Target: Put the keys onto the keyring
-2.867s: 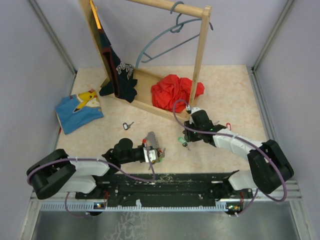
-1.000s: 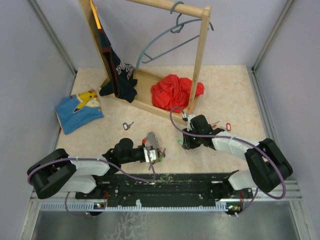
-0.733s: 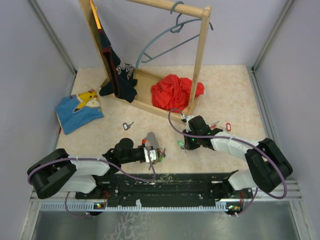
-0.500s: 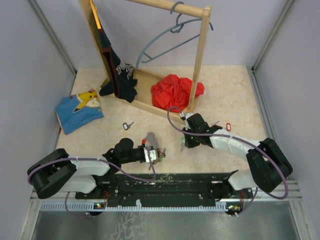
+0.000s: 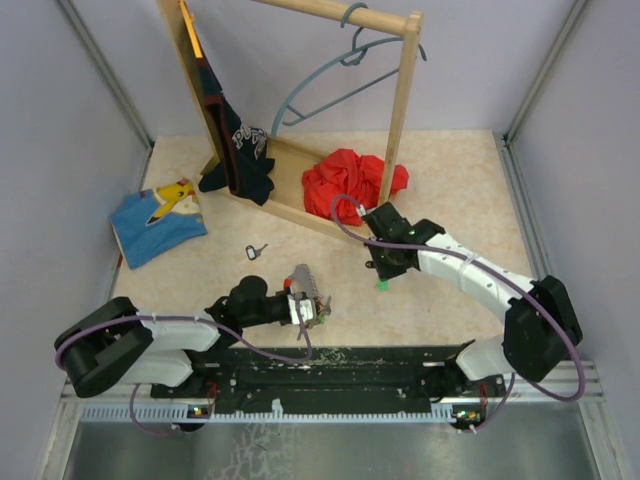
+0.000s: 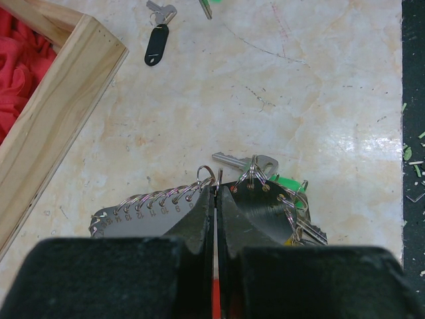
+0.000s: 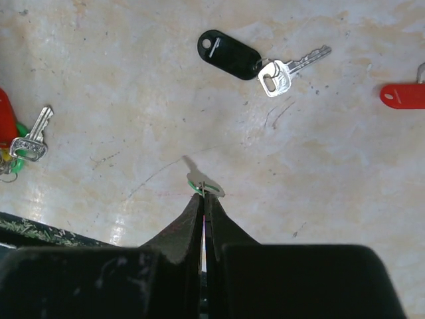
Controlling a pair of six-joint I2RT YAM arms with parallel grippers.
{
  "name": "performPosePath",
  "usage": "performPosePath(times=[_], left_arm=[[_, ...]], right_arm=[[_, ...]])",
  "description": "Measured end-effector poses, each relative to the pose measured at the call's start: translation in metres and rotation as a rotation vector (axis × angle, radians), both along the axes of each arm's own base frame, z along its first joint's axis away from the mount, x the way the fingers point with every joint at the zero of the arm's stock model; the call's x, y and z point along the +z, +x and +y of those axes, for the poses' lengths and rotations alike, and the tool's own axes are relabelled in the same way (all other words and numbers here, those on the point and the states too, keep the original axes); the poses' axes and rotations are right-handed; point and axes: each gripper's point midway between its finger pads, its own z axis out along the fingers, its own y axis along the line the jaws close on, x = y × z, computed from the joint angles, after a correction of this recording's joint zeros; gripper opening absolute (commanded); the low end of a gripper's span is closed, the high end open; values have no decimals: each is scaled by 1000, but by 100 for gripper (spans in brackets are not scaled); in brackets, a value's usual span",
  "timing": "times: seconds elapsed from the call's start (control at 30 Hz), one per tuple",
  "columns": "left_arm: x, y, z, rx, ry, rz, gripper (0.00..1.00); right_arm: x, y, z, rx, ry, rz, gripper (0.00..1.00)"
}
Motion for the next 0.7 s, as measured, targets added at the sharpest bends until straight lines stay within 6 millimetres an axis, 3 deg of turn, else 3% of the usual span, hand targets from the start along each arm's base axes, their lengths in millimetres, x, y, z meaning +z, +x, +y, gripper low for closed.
performPosePath(times=[0.13, 0.33, 0.7], left_arm=[[0, 0, 0, 0, 0, 1, 0], [0, 0, 0, 1, -1, 2, 0], [0, 0, 0, 1, -1, 1, 0]], right_arm=[[1, 0, -7, 11, -79, 32, 0], [-28, -14, -14, 102, -243, 172, 0], [-62, 17, 40, 286, -334, 231, 3]])
